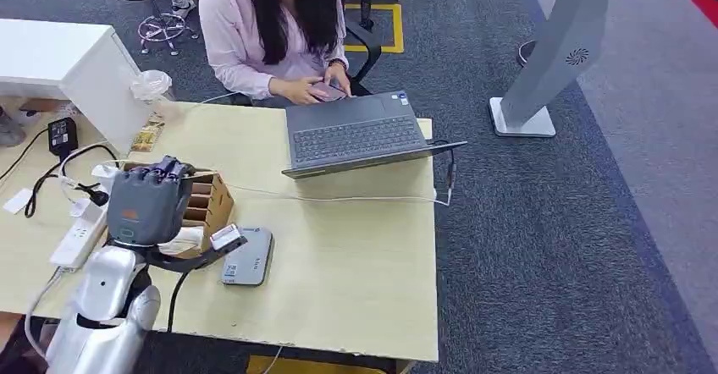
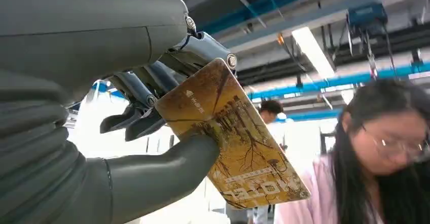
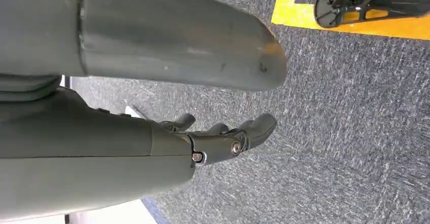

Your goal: Pass the card to the sensor for recognition and then transmit it.

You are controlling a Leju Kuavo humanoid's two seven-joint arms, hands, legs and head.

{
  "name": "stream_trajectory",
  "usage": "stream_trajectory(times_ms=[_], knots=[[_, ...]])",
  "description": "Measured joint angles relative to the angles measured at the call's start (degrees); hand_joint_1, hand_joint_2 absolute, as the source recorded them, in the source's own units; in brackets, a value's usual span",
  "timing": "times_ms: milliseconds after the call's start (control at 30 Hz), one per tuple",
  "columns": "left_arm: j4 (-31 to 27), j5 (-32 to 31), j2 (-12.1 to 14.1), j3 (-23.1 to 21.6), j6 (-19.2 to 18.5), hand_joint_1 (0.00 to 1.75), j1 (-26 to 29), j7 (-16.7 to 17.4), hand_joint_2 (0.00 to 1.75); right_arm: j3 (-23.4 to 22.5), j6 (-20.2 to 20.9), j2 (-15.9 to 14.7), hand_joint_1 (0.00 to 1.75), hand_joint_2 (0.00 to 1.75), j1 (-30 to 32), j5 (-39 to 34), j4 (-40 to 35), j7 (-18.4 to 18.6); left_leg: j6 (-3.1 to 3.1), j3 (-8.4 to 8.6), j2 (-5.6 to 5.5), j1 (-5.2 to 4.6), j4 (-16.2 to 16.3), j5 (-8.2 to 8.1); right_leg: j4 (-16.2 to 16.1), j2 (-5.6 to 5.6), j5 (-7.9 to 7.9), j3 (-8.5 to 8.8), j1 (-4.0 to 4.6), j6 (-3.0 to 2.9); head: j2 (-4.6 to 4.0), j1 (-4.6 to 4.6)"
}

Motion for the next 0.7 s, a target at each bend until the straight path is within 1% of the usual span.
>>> stream_trajectory(times_ms=[100, 167, 333, 400, 433, 533, 700], knots=[[2.41, -1.14, -0.66, -1.88, -3.28, 1.75, -1.13, 2.10, 1.75, -0.17, -0.04, 0.11, 0.00, 0.00, -0.01, 0.28, 0.04, -0.02, 0.00, 0.00, 0.00, 0.00, 0.00, 0.00, 0.00, 0.00, 0.00, 0.00, -0.01, 0.00, 0.00, 0.00], [4.26, -1.31, -0.96, -2.73, -4.77, 1.75, -1.70, 2.97, 1.75, -0.33, -0.09, 0.13, 0.00, 0.00, -0.01, 0.50, 0.09, -0.02, 0.00, 0.00, 0.03, 0.00, 0.00, 0.00, 0.00, 0.02, 0.01, 0.00, -0.01, 0.01, 0.00, -0.02], [7.54, -0.94, -1.22, -4.19, -10.01, 1.75, -2.57, 4.09, 1.75, -0.63, -0.24, 0.22, 0.00, 0.00, 0.01, 1.03, 0.15, -0.11, 0.00, 0.01, 0.02, 0.00, 0.00, 0.00, 0.01, 0.02, 0.00, -0.01, 0.00, 0.00, 0.00, 0.00], [8.56, -0.79, -1.22, -5.13, -13.19, 1.75, -2.77, 4.98, 1.75, -0.83, -0.28, 0.26, 0.00, 0.00, 0.01, 1.55, 0.15, -0.39, 0.00, 0.00, 0.02, 0.00, 0.00, 0.00, 0.01, 0.02, 0.00, -0.01, 0.00, 0.00, 0.00, 0.00], [9.03, -0.79, -1.22, -5.50, -13.99, 1.75, -2.78, 5.20, 1.75, -0.92, -0.31, 0.26, 0.00, 0.00, 0.01, 1.64, 0.15, -0.46, 0.00, 0.00, 0.02, 0.00, 0.00, 0.00, 0.00, 0.02, 0.00, -0.01, 0.00, 0.00, 0.00, 0.00], [10.05, -0.79, -1.22, -6.47, -14.86, 1.75, -2.87, 5.55, 1.75, -1.13, -0.33, 0.26, 0.00, 0.00, 0.01, 1.81, 0.15, -0.52, 0.01, -0.01, 0.02, -0.01, 0.00, 0.00, 0.00, 0.02, 0.00, -0.01, -0.01, 0.01, 0.00, 0.00], [11.10, -0.76, -1.22, -7.01, -14.99, 1.75, -3.05, 5.75, 1.75, -1.40, -0.33, 0.28, 0.00, 0.00, 0.02, 1.86, 0.15, -0.59, 0.01, 0.00, 0.02, -0.01, 0.00, -0.01, 0.00, 0.02, 0.00, -0.01, -0.01, 0.01, 0.00, 0.00]])
